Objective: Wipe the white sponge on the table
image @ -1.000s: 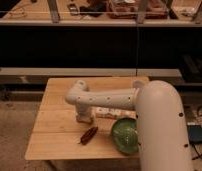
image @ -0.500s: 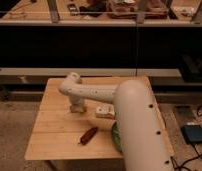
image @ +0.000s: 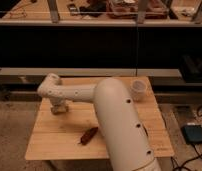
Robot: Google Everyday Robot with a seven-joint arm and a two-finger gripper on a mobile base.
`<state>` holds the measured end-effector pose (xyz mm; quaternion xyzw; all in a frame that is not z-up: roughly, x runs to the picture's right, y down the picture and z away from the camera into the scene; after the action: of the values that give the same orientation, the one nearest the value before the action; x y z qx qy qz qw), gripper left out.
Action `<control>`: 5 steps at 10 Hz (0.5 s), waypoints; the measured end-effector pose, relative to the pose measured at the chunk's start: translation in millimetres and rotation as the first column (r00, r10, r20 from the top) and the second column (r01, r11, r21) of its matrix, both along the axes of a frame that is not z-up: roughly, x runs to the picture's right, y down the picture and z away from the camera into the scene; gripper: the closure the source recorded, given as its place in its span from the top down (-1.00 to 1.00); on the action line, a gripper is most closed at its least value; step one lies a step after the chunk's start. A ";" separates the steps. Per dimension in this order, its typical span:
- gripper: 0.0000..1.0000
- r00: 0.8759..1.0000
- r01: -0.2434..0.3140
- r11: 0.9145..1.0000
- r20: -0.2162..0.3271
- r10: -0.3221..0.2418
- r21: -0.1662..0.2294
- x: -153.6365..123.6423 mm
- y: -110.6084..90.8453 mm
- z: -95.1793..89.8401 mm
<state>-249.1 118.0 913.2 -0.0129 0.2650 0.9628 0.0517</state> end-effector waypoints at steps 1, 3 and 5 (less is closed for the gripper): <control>-1.00 1.000 0.026 1.000 0.017 -0.026 -0.007 -6.4 9.3 -5.7; -1.00 0.997 0.075 0.996 0.039 -0.073 -0.042 -5.4 39.4 -22.2; -1.00 0.999 0.052 0.995 0.021 -0.050 -0.081 14.2 62.2 -35.5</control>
<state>-234.9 180.3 877.6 -0.0171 0.3037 0.9494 0.0782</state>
